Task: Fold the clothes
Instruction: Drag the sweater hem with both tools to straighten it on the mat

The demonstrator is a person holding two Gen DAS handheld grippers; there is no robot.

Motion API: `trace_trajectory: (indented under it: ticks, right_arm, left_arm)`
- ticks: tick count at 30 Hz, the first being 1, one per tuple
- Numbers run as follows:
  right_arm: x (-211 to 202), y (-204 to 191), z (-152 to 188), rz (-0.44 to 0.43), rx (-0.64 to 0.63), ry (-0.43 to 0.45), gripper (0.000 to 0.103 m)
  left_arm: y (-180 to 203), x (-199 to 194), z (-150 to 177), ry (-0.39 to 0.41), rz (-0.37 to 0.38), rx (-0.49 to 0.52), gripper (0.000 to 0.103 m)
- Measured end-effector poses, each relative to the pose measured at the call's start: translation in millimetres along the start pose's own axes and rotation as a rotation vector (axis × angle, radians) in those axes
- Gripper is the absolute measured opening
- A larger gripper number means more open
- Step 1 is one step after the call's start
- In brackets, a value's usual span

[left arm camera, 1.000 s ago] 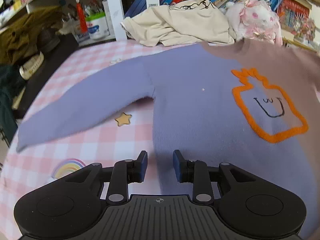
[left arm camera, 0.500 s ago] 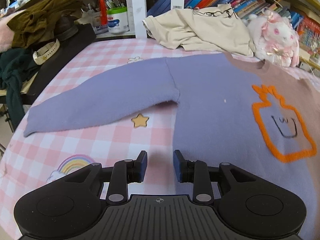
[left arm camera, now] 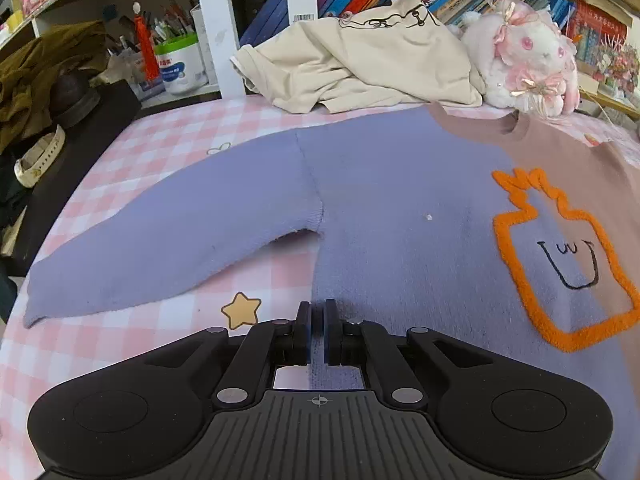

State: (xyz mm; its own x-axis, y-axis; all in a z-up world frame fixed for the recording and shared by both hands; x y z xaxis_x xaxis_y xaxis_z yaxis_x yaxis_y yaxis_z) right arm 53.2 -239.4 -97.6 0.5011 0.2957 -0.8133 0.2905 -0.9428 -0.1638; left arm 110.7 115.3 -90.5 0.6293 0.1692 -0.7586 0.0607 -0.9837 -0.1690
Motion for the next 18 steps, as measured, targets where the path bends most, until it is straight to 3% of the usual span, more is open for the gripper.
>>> trace_trajectory:
  ticks: [8, 10, 14, 17, 18]
  right_arm:
    - [2.6, 1.9, -3.1, 0.024, -0.003, 0.014, 0.011]
    - [1.7, 3.0, -2.9, 0.032, 0.007, 0.016, 0.013]
    - [-2.3, 5.3, -1.6, 0.042, 0.037, 0.030, 0.022]
    - [-8.1, 5.2, 3.2, 0.051, 0.055, 0.046, 0.037]
    - [-9.8, 5.0, 4.7, 0.058, 0.061, 0.050, 0.038]
  left_arm:
    - [-6.1, -6.0, 7.4, 0.013, 0.004, -0.036, 0.005]
    - [-9.7, -8.0, 9.4, 0.019, 0.007, -0.058, 0.009]
    - [-14.1, -23.9, 19.6, 0.013, 0.030, -0.094, 0.011]
    - [-15.9, -40.5, 35.1, 0.021, 0.034, -0.105, 0.024]
    - [-16.2, -45.0, 40.2, 0.020, 0.037, -0.112, 0.034]
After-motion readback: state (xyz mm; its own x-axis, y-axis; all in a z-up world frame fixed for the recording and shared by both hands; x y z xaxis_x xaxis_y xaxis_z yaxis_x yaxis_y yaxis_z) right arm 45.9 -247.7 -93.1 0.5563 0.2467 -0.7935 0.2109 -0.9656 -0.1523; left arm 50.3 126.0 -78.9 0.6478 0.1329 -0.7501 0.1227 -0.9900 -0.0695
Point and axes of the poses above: each gripper's, at about its wrist camera, not at the fingertips, and x roughly the way its jaws point, y to its right, z to its underside, the point moved 9 cm from there along x, roughly the way its jaws point, and after that the axes turned 6 degrees about -z, right-handed, at the moved point
